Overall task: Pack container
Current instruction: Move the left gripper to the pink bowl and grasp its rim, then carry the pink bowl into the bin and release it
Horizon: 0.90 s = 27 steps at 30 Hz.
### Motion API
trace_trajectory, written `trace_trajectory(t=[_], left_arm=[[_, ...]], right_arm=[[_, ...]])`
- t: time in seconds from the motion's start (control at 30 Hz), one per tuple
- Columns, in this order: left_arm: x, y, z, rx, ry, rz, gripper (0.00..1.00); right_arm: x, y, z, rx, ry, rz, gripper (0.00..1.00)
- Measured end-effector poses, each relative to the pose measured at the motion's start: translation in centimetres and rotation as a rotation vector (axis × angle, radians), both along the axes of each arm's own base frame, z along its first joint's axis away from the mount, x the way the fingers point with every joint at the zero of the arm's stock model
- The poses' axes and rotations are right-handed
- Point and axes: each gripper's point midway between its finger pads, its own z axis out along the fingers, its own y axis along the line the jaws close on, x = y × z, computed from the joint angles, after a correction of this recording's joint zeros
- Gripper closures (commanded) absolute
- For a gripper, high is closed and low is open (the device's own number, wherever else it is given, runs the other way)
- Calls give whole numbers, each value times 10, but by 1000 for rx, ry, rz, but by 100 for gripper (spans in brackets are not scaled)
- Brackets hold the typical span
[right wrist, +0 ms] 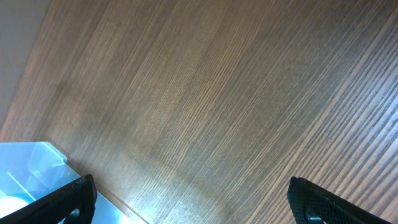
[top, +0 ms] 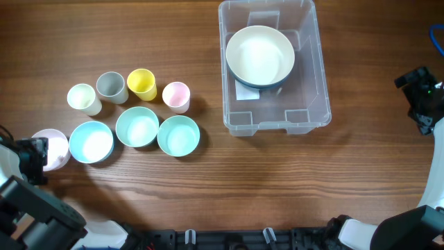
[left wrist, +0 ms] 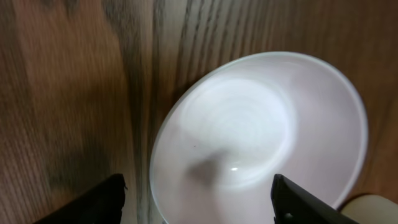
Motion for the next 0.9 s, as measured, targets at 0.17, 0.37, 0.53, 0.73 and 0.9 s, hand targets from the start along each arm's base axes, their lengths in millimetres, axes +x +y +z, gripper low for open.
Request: trace_trajectory(t=[0.17,0.37,0.53,0.73,0.9], left_arm=[[-4,3,-9,6,40,-6,62],[-11,9,-8,40,78,2,73],[-14,13,-8,57,94,8,73],[-14,13,-22,35,115,7,82],[-12,13,-31,21,119,3,96]], right_arm=[[0,0,0,0,0,0,0],[0,0,0,0,0,0,0],[0,0,0,0,0,0,0],[0,0,0,0,0,0,0],[0,0,0,0,0,0,0]])
